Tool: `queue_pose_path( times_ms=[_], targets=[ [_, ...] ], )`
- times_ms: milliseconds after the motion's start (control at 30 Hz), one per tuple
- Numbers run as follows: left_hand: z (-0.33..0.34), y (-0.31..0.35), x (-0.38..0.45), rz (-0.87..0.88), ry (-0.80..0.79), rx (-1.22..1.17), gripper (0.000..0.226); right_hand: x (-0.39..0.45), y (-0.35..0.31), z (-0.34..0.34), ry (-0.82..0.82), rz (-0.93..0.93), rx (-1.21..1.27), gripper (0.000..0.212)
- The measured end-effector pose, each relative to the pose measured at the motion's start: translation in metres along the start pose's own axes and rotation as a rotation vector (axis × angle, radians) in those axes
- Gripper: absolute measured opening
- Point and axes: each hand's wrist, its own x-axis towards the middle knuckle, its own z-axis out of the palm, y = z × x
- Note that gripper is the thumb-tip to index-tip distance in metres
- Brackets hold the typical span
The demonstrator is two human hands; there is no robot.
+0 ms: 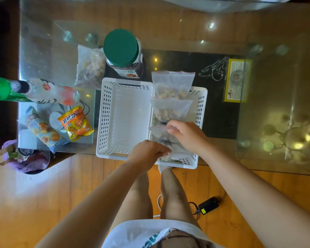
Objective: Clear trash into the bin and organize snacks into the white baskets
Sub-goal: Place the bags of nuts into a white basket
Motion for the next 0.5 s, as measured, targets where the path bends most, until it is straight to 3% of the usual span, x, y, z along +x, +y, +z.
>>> queue_pose_path(
  times_ms=[100,300,400,500],
  targets=[
    [-0.002,0.001,0.005,-0.028,0.089,-0.017,0.025,0.01,0.007,-0.003,0.026,0.068,0.093,0.014],
    [-0.015,0.003,0.026,-0.18,0.272,0.031,0.02,-0.004,0.018,-0.003,0.245,0.081,0.303,0.019],
    [-0.021,0.001,0.032,-0.189,0.257,0.024,0.019,-0.014,0.025,0.008,0.211,0.236,0.474,0.039],
    [-0.023,-0.003,0.029,-0.181,0.224,-0.112,0.015,-0.017,0.025,0.021,0.086,0.448,0.841,0.058]
  ],
)
